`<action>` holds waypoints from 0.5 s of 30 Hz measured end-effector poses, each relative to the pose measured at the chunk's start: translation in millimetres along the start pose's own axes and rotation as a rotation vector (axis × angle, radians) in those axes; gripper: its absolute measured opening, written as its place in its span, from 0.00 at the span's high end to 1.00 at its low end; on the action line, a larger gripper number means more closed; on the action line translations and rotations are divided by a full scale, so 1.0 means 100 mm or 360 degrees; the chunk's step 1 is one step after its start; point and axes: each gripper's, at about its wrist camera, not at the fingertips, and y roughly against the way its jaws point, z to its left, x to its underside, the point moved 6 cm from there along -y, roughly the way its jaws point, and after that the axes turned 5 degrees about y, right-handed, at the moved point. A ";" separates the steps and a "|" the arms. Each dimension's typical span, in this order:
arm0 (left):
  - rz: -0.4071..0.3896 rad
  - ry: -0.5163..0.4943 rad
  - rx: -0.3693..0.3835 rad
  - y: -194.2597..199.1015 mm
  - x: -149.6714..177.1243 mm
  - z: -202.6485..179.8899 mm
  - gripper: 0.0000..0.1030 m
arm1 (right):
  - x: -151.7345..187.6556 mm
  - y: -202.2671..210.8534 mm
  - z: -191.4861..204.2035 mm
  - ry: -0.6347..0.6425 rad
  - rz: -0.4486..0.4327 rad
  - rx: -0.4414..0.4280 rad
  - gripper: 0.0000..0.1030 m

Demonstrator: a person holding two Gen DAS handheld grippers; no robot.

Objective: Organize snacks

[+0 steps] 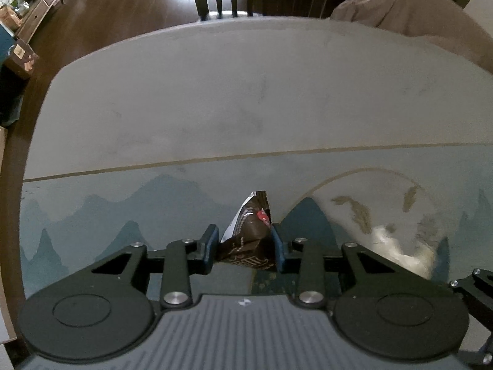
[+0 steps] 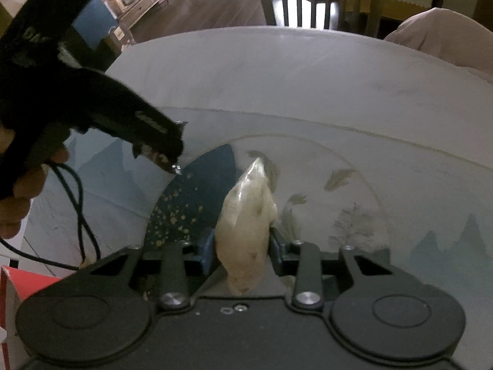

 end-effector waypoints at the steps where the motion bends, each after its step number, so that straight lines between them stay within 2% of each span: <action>1: -0.0015 0.0000 0.0007 0.06 0.01 0.01 0.66 | 0.01 0.05 0.00 -0.0012 -0.0016 0.0007 0.71; 3: -0.0041 -0.0001 0.0009 0.15 0.02 0.05 0.66 | 0.04 0.10 0.01 -0.0010 -0.0032 0.0007 0.78; 5: -0.0065 -0.0002 0.0014 0.26 0.04 0.07 0.66 | 0.07 0.07 0.05 0.0002 -0.0043 0.0029 0.81; 11: -0.0114 0.0001 0.0047 0.54 0.20 0.12 0.66 | 0.14 0.22 0.09 -0.0043 -0.0083 0.0046 0.83; 15: -0.0204 -0.0001 0.0069 0.86 0.27 0.16 0.66 | 0.15 0.47 0.13 -0.0061 -0.0160 0.0049 0.83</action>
